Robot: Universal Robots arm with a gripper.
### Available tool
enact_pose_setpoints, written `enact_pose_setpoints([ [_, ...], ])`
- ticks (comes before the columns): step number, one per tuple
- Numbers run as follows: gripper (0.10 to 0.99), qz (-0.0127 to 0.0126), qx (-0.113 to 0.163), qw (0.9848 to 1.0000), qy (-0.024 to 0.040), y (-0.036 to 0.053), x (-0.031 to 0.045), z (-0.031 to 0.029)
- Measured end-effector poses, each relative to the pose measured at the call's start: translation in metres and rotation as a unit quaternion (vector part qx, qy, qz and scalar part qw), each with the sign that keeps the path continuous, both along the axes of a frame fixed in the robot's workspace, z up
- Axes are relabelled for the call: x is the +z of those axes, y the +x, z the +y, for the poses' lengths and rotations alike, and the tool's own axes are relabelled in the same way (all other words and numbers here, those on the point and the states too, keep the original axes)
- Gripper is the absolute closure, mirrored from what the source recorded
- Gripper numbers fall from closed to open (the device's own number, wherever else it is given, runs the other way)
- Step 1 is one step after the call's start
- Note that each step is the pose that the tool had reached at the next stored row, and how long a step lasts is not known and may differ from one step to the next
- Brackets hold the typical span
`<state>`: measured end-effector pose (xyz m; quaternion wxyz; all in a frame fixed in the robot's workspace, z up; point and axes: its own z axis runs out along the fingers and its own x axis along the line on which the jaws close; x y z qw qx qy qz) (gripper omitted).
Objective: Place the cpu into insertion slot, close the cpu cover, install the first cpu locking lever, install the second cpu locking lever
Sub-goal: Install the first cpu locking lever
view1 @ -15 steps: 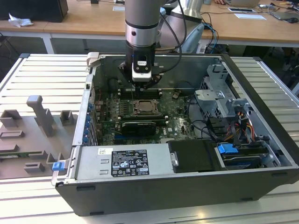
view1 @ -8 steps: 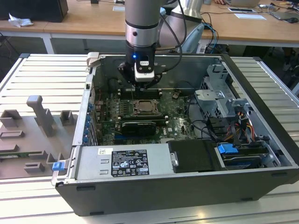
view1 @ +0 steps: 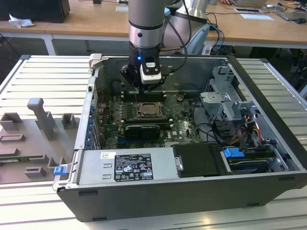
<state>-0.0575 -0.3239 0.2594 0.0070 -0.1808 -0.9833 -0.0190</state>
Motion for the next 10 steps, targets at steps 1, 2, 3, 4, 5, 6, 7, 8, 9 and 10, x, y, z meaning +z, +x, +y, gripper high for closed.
enact_pose_setpoints([
  [1, 0.980, 0.0000, 0.008, 1.0000, 0.0000, 0.0000, 0.0000, 0.0000],
  [2, 0.980, 0.0000, 0.015, 0.9999, 0.0000, 0.0000, 0.0000, 0.0000],
  [3, 0.980, 0.0000, 0.029, 0.9996, 0.0000, -0.0001, 0.0000, 0.0000],
  [4, 0.980, 0.0000, 0.052, 0.9986, 0.0000, -0.0001, 0.0000, 0.0000],
  [5, 0.980, 0.0000, 0.067, 0.9977, 0.0000, 0.0000, 0.0000, 0.0000],
  [6, 0.980, 0.0000, 0.080, 0.9968, 0.0000, 0.0000, 0.0000, 0.0000],
  [7, 0.980, 0.0000, 0.089, 0.9961, 0.0000, 0.0000, 0.0000, 0.0000],
  [8, 0.980, 0.0000, 0.098, 0.9951, 0.0000, -0.0001, 0.0000, 0.0000],
  [9, 0.980, 0.0000, 0.106, 0.9944, 0.0000, -0.0001, 0.0000, 0.0000],
  [10, 0.980, 0.0000, 0.113, 0.9936, 0.0000, 0.0000, 0.0000, 0.0000],
])
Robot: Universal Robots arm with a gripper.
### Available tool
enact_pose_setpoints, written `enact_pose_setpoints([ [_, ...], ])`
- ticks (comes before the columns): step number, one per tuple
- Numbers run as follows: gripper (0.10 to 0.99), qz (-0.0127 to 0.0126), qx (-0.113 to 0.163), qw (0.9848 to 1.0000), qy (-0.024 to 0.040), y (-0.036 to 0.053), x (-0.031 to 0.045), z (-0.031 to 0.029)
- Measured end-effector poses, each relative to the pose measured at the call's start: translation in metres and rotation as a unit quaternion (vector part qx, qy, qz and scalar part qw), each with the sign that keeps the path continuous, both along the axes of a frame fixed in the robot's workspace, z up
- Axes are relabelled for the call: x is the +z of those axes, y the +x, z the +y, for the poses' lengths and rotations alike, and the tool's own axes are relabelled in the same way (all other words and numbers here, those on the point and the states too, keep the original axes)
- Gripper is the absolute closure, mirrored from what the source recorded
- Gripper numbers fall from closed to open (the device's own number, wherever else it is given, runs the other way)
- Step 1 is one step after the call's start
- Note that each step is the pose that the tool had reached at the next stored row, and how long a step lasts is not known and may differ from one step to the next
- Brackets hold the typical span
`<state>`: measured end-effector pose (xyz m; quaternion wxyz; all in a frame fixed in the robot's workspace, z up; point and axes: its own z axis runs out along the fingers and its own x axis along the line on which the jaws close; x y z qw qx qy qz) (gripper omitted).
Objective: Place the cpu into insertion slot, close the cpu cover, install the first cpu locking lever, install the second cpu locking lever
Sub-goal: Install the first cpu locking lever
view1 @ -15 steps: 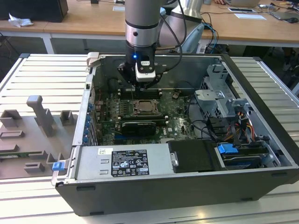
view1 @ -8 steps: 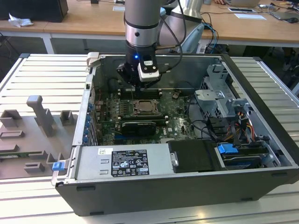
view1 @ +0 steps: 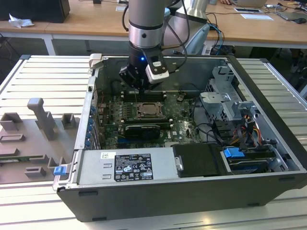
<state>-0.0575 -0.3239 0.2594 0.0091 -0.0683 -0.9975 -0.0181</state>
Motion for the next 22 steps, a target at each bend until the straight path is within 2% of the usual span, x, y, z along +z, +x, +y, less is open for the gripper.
enact_pose_setpoints([
  [5, 0.980, 0.0000, 0.038, 0.9993, 0.0000, 0.0000, 0.0000, 0.0000],
  [7, 0.980, 0.0000, 0.060, 0.9982, 0.0000, 0.0000, 0.0000, 0.0000],
  [12, 0.980, 0.0000, 0.089, 0.9960, 0.0000, 0.0000, 0.0000, 0.0000],
  [15, 0.980, 0.0000, 0.102, 0.9948, 0.0000, 0.0000, 0.0000, 0.0000],
  [17, 0.980, 0.0001, 0.103, 0.9947, -0.0001, 0.0000, 0.0006, 0.0000],
  [19, 0.980, 0.0000, 0.103, 0.9946, -0.0001, 0.0000, 0.0046, 0.0001],
  [22, 0.980, -0.0007, 0.104, 0.9945, -0.0001, -0.0013, 0.0048, 0.0000],
])
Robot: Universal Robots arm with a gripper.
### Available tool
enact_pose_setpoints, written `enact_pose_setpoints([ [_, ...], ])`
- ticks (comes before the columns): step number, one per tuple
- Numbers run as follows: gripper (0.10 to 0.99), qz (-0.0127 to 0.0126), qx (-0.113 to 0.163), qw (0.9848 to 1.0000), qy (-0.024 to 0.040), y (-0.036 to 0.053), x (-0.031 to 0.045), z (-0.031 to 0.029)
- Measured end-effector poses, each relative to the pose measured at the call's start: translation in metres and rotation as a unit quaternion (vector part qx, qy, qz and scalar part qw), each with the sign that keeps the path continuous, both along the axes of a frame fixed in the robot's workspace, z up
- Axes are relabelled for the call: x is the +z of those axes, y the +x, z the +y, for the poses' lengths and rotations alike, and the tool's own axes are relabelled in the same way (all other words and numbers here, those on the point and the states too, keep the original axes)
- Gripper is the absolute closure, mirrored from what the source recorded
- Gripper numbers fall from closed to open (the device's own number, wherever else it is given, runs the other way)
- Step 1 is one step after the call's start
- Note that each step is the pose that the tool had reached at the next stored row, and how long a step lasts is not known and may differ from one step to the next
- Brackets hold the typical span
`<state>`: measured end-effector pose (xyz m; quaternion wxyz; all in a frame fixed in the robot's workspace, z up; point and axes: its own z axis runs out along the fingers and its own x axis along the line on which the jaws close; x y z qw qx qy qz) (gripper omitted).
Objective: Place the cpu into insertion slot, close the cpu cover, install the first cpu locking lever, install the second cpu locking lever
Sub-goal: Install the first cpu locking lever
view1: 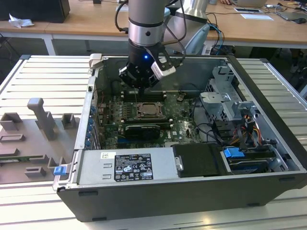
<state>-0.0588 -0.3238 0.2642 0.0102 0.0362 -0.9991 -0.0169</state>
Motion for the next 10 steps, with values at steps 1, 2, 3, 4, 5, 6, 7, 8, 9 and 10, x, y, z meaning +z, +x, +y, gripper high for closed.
enact_pose_setpoints([
  [1, 0.980, -0.0022, 0.000, 1.0000, 0.0000, -0.0017, 0.0000, 0.0000],
  [2, 0.980, -0.0045, 0.000, 1.0000, 0.0000, -0.0033, -0.0001, 0.0000],
  [3, 0.980, -0.0072, 0.000, 1.0000, 0.0000, -0.0054, -0.0001, 0.0000],
  [4, 0.980, -0.0098, 0.000, 1.0000, 0.0000, -0.0081, -0.0001, 0.0000],
  [5, 0.980, -0.0117, 0.000, 0.9999, 0.0000, -0.0103, -0.0001, 0.0000],
  [6, 0.980, -0.0124, 0.000, 0.9999, 0.0001, -0.0114, -0.0001, 0.0000],
  [7, 0.980, -0.0130, 0.000, 0.9999, 0.0000, -0.0127, -0.0001, 0.0001],
  [8, 0.980, -0.0133, 0.000, 0.9999, 0.0001, -0.0142, -0.0001, 0.0001],
  [9, 0.980, -0.0134, 0.000, 0.9999, 0.0001, -0.0152, -0.0001, 0.0001],
  [10, 0.980, -0.0133, 0.000, 0.9999, 0.0000, -0.0158, -0.0001, 0.0001],
])
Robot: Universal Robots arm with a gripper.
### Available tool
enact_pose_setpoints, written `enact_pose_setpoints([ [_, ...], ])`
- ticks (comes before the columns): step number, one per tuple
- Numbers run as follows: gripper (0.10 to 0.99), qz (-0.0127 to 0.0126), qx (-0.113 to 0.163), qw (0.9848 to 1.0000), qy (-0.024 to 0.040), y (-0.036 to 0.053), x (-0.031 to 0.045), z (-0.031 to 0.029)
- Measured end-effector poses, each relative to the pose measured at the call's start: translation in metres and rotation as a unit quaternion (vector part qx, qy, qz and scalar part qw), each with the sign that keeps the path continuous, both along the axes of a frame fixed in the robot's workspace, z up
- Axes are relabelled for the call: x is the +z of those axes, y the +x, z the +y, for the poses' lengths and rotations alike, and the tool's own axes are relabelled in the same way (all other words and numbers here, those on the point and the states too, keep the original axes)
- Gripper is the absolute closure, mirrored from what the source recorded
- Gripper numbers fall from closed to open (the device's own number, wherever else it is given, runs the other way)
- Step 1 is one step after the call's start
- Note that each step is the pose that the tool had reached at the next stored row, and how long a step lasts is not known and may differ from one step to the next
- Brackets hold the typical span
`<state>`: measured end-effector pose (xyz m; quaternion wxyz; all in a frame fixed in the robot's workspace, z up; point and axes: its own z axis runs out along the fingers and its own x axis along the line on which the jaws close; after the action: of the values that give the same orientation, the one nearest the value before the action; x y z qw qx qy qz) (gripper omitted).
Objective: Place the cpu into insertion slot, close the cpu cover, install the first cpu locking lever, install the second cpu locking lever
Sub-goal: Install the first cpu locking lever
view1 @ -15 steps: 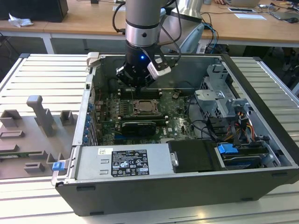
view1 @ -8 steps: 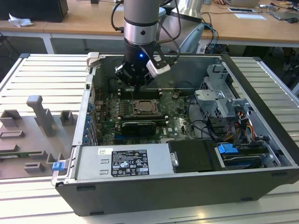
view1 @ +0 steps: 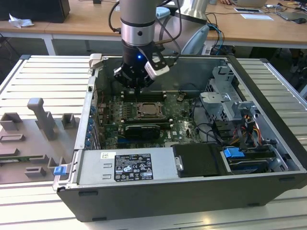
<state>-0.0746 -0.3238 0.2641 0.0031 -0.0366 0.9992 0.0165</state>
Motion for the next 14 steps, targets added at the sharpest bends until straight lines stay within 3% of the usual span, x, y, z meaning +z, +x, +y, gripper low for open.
enact_pose_setpoints([
  [14, 0.980, 0.0000, 0.000, 1.0000, 0.0000, -0.0088, 0.0000, 0.0000],
])
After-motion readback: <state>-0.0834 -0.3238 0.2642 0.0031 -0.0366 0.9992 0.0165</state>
